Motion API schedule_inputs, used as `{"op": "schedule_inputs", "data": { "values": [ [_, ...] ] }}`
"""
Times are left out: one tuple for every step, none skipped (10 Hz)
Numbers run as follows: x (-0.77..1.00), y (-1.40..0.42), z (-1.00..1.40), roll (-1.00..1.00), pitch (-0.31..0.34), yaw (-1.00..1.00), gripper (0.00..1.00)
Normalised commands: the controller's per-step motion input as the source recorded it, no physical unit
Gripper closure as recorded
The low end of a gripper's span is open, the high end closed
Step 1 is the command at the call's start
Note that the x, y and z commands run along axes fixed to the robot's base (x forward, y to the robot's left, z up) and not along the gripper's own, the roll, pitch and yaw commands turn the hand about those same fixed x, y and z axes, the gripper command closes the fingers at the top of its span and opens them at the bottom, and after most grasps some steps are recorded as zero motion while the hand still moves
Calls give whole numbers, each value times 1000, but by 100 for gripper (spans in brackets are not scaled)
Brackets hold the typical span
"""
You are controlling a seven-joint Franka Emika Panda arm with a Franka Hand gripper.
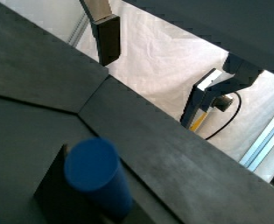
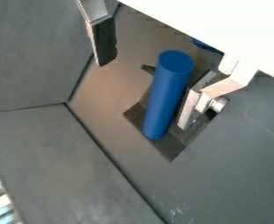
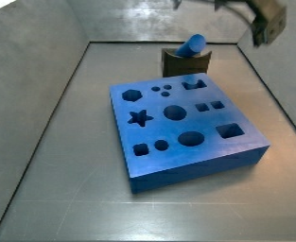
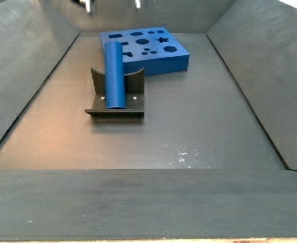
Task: Pick up the round object. Move up. Place the round object on the fixture. Regrasp the round object. Move to above the board. Insert the round object.
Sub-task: Regrasp the round object.
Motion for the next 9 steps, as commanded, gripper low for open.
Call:
{"op": "schedule_inputs", "data": {
  "values": [
    [87, 28, -1000, 72, -58, 65, 0],
    [103, 20, -1000, 67, -60, 43, 0],
    [115, 16, -1000, 68, -53, 30, 0],
    [125, 11, -942, 67, -44, 17, 0],
    [114, 3, -723, 69, -23, 12, 0],
    [103, 0, -569, 67, -11, 8, 0],
    [94, -1, -463, 67, -6, 12, 0],
    [82, -5, -210, 64, -3, 22, 0],
    [0, 0, 0, 0, 0, 0, 100]
  ]
}}
